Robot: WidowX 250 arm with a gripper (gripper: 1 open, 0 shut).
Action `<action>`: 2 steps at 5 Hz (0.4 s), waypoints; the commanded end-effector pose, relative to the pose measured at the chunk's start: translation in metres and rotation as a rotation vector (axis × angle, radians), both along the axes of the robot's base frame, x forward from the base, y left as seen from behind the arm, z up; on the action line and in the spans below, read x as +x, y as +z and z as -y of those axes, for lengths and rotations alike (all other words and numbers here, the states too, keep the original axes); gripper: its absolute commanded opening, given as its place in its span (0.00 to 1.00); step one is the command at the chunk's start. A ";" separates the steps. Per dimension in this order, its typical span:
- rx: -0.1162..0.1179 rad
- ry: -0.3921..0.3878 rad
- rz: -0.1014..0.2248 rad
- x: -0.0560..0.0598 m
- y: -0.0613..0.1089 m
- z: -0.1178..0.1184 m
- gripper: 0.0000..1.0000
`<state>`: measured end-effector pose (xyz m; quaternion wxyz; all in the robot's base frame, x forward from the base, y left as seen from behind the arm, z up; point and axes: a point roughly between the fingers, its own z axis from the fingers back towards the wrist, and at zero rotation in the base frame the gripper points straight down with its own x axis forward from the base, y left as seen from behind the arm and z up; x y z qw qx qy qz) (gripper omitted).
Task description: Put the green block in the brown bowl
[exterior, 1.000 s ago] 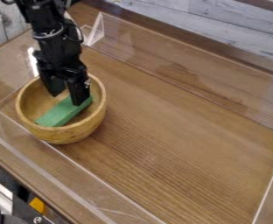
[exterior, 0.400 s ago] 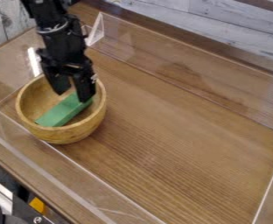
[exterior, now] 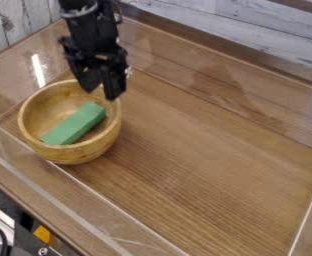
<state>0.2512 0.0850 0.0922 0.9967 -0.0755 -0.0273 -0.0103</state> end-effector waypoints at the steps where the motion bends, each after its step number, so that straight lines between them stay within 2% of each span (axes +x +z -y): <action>1: 0.002 0.028 0.067 0.022 0.029 -0.005 1.00; 2: -0.010 0.016 0.079 0.020 0.025 -0.013 1.00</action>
